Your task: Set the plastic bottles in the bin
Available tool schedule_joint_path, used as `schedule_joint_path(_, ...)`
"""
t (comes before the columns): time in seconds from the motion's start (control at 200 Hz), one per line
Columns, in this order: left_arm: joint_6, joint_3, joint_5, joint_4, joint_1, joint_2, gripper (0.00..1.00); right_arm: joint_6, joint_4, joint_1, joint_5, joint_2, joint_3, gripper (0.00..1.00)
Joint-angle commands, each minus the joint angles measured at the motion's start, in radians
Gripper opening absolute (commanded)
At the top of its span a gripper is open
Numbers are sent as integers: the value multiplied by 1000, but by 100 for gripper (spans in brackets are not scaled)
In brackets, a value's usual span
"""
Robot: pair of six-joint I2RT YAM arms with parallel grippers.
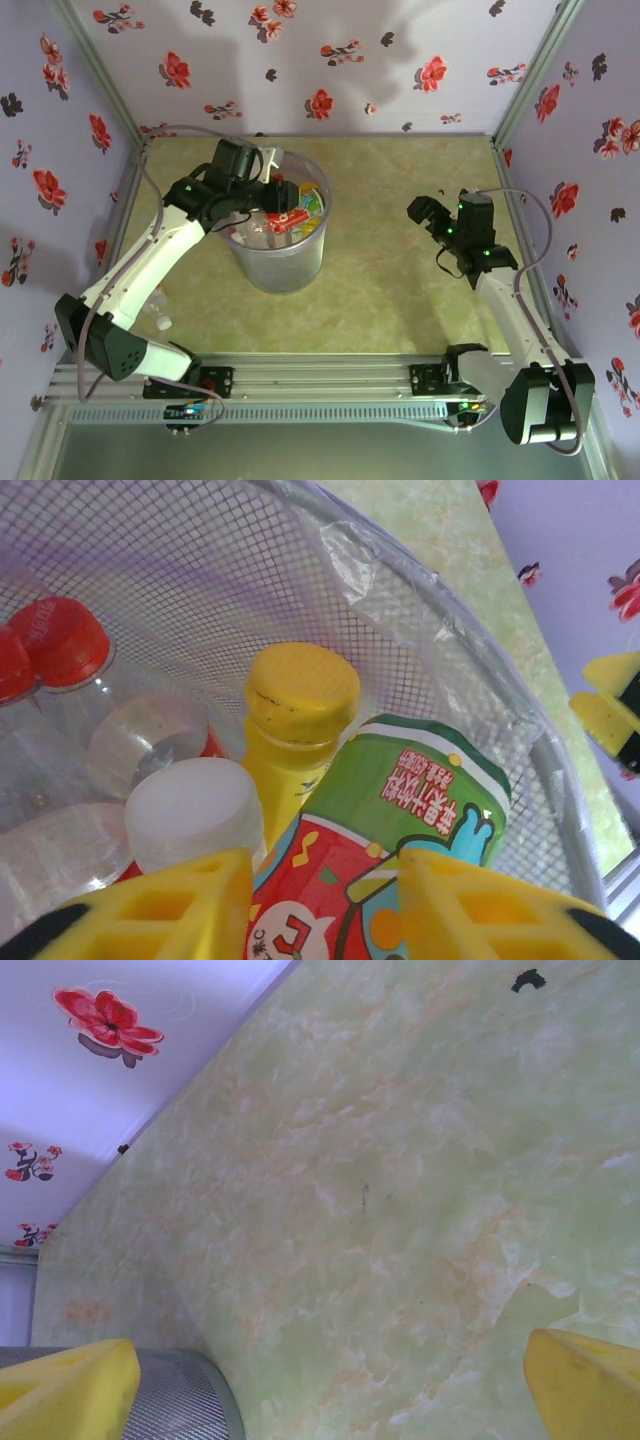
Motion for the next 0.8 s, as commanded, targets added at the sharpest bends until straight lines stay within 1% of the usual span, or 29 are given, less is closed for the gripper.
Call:
schedule_joint_path(0.0, 19, 58, -28, -51, 15, -33, 58, 12, 25, -7, -12, 4, -5, 99)
schedule_joint_path(0.04, 24, 68, -41, -58, 21, -43, 65, 12, 24, -7, -13, 4, -3, 99)
schedule_joint_path(0.125, 29, 82, -68, -67, 43, -69, 73, 13, 27, -7, -14, 7, -3, 99)
schedule_joint_path(0.245, 2, 69, -124, -74, 91, -119, 79, 12, 30, -7, -15, 10, -2, 99)
schedule_joint_path(0.315, -39, 28, -137, -63, 144, -158, 84, 10, 35, -7, -14, 16, -2, 99)
schedule_joint_path(0.375, -89, -27, -142, -46, 208, -202, 88, 10, 39, -8, -16, 21, 1, 99)
schedule_joint_path(0.485, -179, -134, -177, -42, 356, -297, 94, 15, 30, -6, -37, 24, 20, 99)
schedule_joint_path(0.55, -217, -207, -182, -43, 468, -347, 93, 11, 17, -5, -32, 22, 33, 99)
schedule_joint_path(0.65, -210, -299, -173, -56, 626, -384, 93, -1, 2, -5, -27, 12, 50, 99)
schedule_joint_path(0.725, -194, -358, -170, -47, 737, -400, 97, -14, -11, -5, -19, 3, 54, 99)
schedule_joint_path(0.795, -163, -431, -169, 3, 806, -417, 100, -27, -21, -7, -11, 0, 55, 99)
